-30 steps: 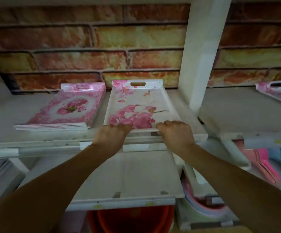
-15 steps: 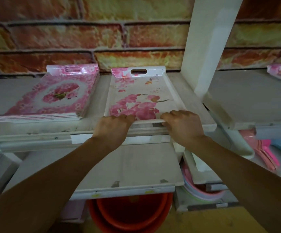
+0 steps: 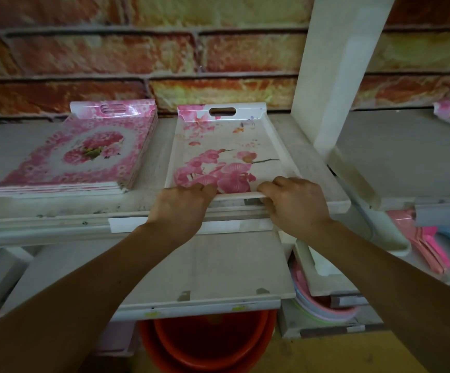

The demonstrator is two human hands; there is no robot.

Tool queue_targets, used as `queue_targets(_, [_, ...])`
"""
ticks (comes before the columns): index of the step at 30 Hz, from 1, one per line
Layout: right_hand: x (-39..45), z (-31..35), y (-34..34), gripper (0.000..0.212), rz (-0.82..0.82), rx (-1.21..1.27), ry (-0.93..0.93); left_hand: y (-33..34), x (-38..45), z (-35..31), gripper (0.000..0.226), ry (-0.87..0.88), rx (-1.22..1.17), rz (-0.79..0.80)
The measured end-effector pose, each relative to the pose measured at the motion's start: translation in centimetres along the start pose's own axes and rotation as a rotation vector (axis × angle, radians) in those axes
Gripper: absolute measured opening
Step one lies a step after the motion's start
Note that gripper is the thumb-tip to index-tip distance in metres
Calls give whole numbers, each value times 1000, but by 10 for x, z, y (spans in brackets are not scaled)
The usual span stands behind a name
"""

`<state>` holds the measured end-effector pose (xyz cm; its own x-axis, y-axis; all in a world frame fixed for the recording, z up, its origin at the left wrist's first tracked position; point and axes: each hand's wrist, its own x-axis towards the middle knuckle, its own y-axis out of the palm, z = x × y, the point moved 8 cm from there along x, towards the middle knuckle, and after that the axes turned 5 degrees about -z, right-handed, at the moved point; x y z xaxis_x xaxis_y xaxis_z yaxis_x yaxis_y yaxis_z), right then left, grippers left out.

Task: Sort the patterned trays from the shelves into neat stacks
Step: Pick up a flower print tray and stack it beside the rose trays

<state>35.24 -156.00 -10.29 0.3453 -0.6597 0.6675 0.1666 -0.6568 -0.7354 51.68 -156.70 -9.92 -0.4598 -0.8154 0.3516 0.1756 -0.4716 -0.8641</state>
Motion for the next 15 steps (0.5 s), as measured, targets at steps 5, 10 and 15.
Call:
queue_targets(5, [2, 2, -3, 19, 27, -11, -5, 3, 0, 1, 42, -31, -25, 20])
queue_targets(10, [-2, 1, -12, 33, 96, 30, 41, -4, -1, 2, 40, -21, -129, 9])
queue_targets(15, [-19, -12, -45, 44, 120, -50, 123, -29, 2, -9, 55, 57, -169, -29])
